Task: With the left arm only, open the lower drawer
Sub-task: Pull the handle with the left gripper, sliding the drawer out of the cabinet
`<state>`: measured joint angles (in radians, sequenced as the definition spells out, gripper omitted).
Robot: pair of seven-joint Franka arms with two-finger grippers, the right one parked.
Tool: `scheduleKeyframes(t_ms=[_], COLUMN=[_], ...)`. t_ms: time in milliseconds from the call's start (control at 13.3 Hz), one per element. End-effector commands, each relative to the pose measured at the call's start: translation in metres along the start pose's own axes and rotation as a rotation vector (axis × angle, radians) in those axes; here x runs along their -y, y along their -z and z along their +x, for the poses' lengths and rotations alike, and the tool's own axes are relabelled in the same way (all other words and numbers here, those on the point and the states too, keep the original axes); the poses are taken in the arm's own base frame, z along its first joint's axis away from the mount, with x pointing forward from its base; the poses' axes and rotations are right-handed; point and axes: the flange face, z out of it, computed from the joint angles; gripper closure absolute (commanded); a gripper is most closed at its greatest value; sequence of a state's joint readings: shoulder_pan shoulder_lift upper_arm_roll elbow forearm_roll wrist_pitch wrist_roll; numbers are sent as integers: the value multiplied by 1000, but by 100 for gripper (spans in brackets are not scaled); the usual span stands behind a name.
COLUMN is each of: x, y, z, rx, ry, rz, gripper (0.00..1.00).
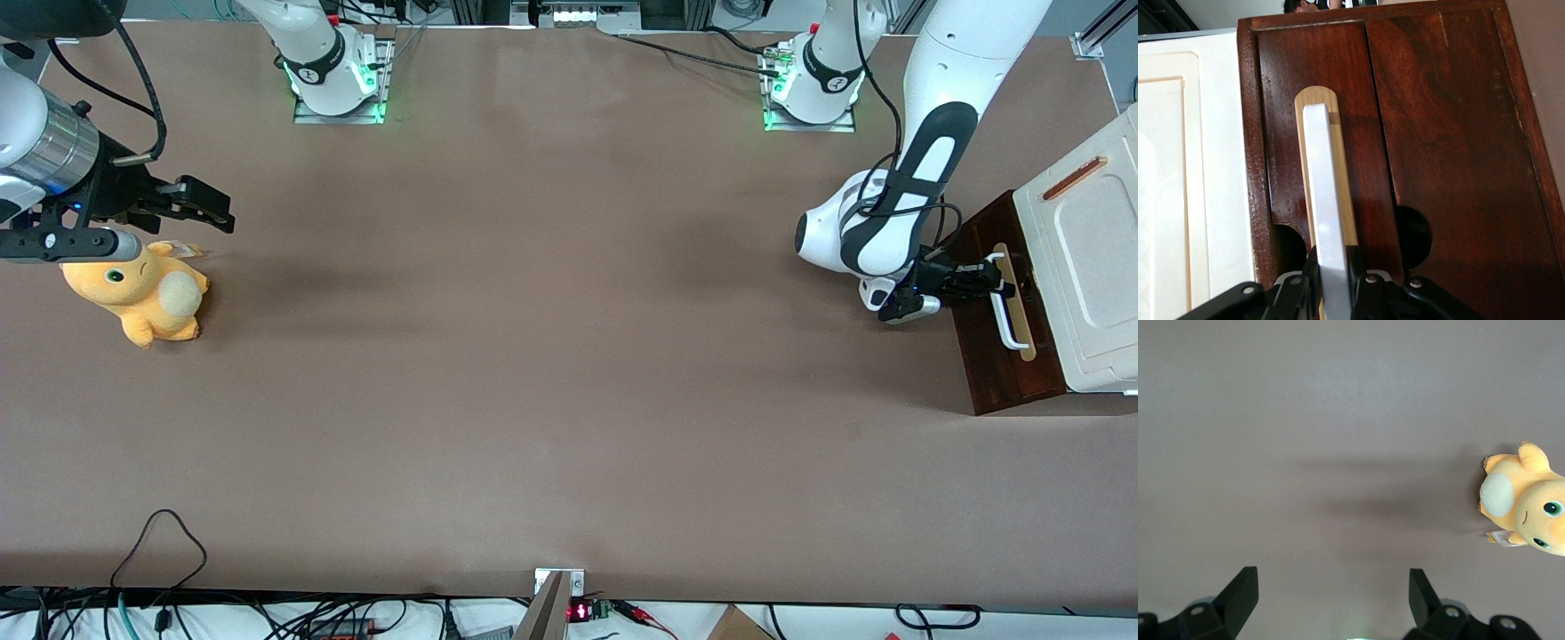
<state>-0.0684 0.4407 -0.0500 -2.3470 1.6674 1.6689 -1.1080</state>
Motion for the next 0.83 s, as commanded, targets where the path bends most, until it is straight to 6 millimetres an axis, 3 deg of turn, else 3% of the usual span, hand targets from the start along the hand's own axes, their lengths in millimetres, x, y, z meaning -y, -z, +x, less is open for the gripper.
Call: scheduleKeyframes(t_ms=[0, 301, 527, 753], x=[-3, -3, -3, -2], y=[1, 25, 63, 119], z=[4, 11, 23, 30], rx=[-18, -60, -104, -124], ry=[-14, -20, -6, 19], rz=[-11, -26, -63, -140], gripper=[100, 100, 100, 100])
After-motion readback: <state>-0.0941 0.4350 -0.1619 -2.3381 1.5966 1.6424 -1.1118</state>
